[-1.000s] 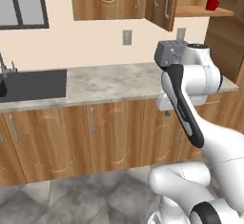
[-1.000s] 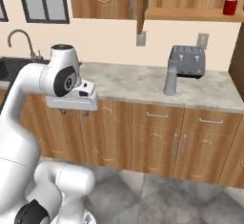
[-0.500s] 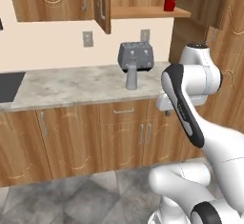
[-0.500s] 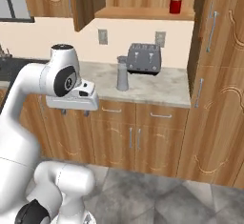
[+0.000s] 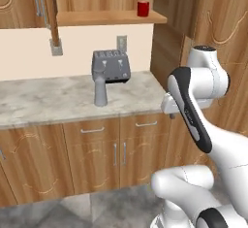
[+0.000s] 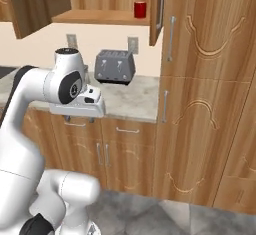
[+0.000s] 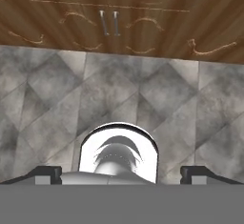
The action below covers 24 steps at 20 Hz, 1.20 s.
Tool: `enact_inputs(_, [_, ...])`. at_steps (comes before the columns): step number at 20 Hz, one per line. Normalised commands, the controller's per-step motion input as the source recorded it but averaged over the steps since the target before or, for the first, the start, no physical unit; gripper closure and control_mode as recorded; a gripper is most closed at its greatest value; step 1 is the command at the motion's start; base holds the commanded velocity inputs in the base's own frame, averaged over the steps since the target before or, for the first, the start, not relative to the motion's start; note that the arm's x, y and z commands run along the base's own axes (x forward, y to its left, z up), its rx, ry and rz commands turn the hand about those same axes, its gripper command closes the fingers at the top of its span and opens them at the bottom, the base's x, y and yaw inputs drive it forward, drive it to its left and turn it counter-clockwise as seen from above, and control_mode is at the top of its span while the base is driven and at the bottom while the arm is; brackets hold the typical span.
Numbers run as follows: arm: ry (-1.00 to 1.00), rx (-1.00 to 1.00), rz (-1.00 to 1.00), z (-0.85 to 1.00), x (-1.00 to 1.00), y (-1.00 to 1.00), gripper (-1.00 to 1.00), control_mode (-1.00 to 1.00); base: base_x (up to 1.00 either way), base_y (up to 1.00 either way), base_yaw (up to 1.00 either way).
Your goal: There is a tray on the dining counter. Grab the cup, mug, and pitcher and place them on the tray. The pitcher may be placed next to the tray if it cannot fit the tray.
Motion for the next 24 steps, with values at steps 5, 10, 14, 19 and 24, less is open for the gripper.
enact_inputs(5, [0.00,0.00,0.00,0.00,0.00,0.00,-1.00,1.00,0.83,0.18,0.00])
enact_inputs(10, [0.00,0.00,0.00,0.00,0.00,0.00,-1.00,1.00,0.75,0.17,0.00])
enact_inputs(14, [0.00,0.00,0.00,0.00,0.00,0.00,-1.00,1.00,0.73,0.10,0.00])
enact_inputs(19, [0.00,0.00,0.00,0.00,0.00,0.00,-1.00,1.00,0.61,0.00,0.00])
enact_inputs(24, [0.00,0.00,0.00,0.00,0.00,0.00,-1.00,1.00,0.56,0.00,0.00])
